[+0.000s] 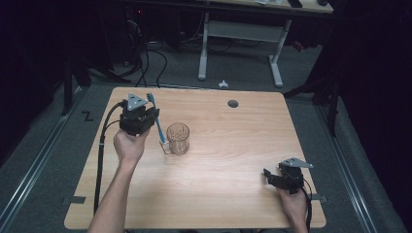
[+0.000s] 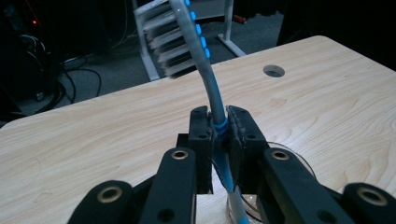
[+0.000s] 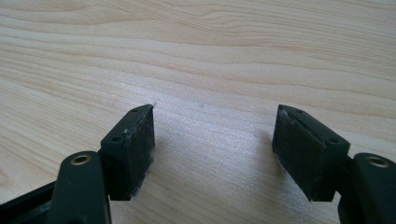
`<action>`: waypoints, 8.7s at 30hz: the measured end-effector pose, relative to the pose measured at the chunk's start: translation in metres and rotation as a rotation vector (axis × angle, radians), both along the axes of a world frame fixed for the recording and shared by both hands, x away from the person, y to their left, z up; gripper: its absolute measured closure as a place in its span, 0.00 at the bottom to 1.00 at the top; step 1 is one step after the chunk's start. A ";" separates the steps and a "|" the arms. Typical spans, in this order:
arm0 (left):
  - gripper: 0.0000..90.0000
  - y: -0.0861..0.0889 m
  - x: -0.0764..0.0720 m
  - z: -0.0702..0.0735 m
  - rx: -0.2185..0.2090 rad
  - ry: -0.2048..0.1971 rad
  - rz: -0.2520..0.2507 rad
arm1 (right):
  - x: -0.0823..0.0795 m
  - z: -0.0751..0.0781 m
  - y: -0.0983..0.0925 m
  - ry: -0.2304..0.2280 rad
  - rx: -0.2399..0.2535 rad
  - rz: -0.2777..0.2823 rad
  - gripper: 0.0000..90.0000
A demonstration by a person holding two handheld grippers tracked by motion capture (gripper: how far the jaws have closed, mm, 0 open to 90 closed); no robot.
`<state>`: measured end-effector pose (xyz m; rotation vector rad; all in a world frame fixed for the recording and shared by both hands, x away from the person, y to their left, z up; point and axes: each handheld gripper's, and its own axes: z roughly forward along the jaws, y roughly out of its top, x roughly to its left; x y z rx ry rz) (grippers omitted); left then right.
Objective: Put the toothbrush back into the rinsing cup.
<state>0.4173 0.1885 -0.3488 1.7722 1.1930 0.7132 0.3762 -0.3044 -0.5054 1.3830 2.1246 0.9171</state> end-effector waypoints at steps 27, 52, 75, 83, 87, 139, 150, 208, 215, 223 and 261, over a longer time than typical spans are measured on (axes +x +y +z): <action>0.89 -0.002 -0.002 -0.006 0.014 0.030 -0.039 | 0.000 0.000 0.000 0.000 0.001 0.000 0.33; 0.89 -0.003 -0.014 -0.019 0.038 0.041 -0.056 | 0.000 0.000 0.000 -0.002 -0.006 0.001 0.33; 0.89 -0.006 -0.021 -0.028 0.063 0.054 -0.059 | 0.000 0.000 0.001 -0.001 -0.007 0.000 0.33; 0.89 -0.007 -0.023 -0.030 0.077 0.050 -0.058 | 0.000 0.000 0.001 -0.001 -0.007 0.001 0.33; 0.89 -0.009 -0.023 -0.032 0.086 0.047 -0.060 | 0.000 0.000 0.001 -0.001 -0.007 0.000 0.33; 0.89 -0.019 -0.032 -0.055 0.157 0.056 -0.068 | 0.000 0.000 0.001 -0.001 -0.007 0.000 0.33; 0.89 -0.021 -0.033 -0.054 0.168 0.047 -0.064 | 0.000 0.000 0.001 -0.001 -0.007 0.000 0.33; 0.60 -0.013 -0.032 -0.056 0.103 0.106 -0.060 | 0.000 0.000 0.001 -0.002 -0.008 0.001 0.33; 0.56 -0.005 -0.037 -0.059 0.072 0.116 -0.046 | 0.000 0.000 0.001 -0.002 -0.008 0.001 0.33; 0.51 0.003 -0.042 -0.059 0.051 0.120 -0.034 | 0.000 0.000 0.001 -0.002 -0.009 0.001 0.33; 0.50 0.030 -0.073 -0.065 -0.054 0.115 0.006 | 0.000 0.000 0.001 -0.003 -0.011 0.001 0.33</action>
